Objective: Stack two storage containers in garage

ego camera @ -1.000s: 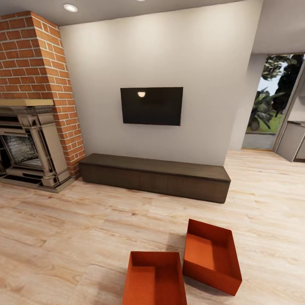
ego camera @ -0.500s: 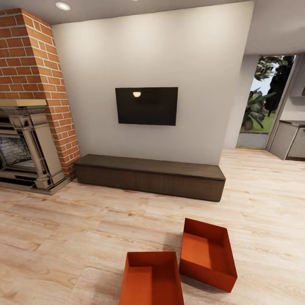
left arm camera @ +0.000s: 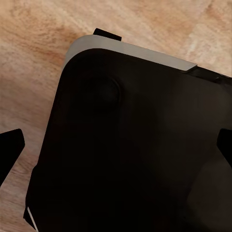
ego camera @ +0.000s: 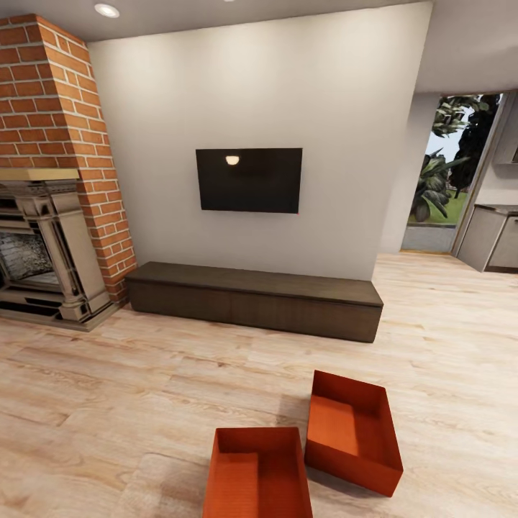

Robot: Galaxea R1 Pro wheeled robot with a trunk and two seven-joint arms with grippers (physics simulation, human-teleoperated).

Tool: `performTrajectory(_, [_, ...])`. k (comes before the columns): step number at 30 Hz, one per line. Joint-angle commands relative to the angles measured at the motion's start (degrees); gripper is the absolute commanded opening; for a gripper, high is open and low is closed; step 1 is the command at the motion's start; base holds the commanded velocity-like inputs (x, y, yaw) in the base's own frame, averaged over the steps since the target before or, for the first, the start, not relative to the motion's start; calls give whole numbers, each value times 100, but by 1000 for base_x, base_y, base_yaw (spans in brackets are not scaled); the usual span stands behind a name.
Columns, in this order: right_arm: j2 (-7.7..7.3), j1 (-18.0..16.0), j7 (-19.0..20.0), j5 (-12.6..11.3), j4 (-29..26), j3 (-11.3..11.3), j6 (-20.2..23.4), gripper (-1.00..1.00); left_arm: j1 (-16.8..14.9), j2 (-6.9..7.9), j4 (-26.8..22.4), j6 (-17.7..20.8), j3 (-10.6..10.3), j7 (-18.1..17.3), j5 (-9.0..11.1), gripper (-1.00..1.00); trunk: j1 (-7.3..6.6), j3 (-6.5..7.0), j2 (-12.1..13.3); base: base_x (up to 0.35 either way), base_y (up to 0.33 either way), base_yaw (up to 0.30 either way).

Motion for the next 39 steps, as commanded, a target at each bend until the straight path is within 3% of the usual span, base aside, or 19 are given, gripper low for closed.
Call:
performTrajectory(1, [3, -6, -3, -58, 17, 48, -35, 100, -1, -3, -2, -11, 39, 4, 3, 100, 0, -5, -3, 0, 0, 0])
performTrajectory(22, [37, -6, -2, -32, 17, 66, -27, 100, -1, -3, -2, -11, 39, 4, 2, 100, 0, -8, -3, 0, 0, 0])
performTrajectory(39, [41, -6, 86, -13, 17, 85, 55, 100, -1, 4, -6, -6, 40, 4, 11, 100, 0, -150, -3, 0, 0, 0])
